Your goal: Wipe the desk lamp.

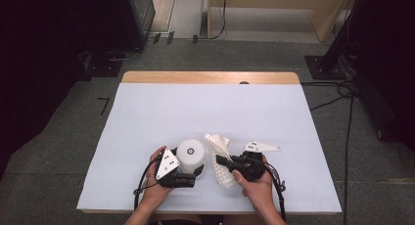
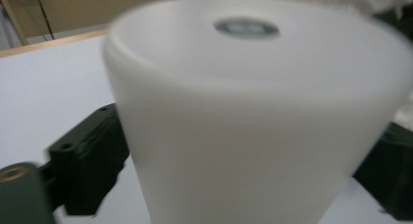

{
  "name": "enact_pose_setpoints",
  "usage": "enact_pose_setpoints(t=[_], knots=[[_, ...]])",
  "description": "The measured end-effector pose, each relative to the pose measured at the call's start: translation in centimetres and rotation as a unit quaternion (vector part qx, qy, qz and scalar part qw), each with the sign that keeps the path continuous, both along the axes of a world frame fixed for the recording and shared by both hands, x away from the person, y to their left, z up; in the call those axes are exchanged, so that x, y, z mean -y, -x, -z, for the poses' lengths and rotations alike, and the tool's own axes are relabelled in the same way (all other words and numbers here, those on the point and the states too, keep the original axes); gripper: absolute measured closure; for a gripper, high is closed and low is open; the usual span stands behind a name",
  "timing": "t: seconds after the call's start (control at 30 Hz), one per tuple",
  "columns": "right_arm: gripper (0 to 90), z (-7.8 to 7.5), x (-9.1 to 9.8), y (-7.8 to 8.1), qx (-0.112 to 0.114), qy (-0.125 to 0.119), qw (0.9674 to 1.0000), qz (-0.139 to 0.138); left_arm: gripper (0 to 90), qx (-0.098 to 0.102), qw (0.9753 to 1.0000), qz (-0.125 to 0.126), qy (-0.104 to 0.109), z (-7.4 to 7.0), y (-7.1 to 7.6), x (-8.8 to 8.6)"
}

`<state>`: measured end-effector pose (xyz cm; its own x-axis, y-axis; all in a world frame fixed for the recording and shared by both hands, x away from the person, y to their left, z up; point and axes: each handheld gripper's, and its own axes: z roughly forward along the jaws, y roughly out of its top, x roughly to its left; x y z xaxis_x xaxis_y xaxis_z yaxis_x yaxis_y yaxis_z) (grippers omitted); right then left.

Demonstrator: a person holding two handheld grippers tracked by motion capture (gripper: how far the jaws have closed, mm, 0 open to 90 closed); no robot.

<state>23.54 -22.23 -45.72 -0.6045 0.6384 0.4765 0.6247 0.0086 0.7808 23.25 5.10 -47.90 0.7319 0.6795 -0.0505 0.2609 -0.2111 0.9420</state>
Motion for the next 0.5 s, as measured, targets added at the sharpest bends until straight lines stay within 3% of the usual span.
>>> enact_pose_setpoints(t=[0.03, 0.13, 0.3, 0.37, 0.5], knots=[[79.4, 0.0, 0.0, 0.0, 0.0, 0.0, 1.0, 0.0, 0.0, 0.0, 1.0, 0.0, 0.0, 0.0, 0.0, 0.0], [79.4, -0.1, 0.2, 0.0, 0.0, -0.002, 1.0, 0.003, 0.0, 0.007, 0.9993, -0.036, -0.001, -0.4, 0.8, 0.5], [79.3, -0.2, 0.3, 0.0, 0.004, -0.003, 1.0, 0.006, 0.1, -0.023, 0.9936, -0.105, -0.035, 0.1, 1.2, 2.4], [79.4, -0.1, 0.1, 0.1, 0.003, -0.002, 1.0, 0.005, 8.6, -0.008, 0.9929, -0.113, -0.037, 0.2, 1.4, 2.6], [79.3, -0.3, 0.2, 0.1, 0.005, -0.003, 1.0, 0.006, 8.8, -0.013, 0.9948, -0.091, -0.042, -0.1, 1.1, 2.1]])
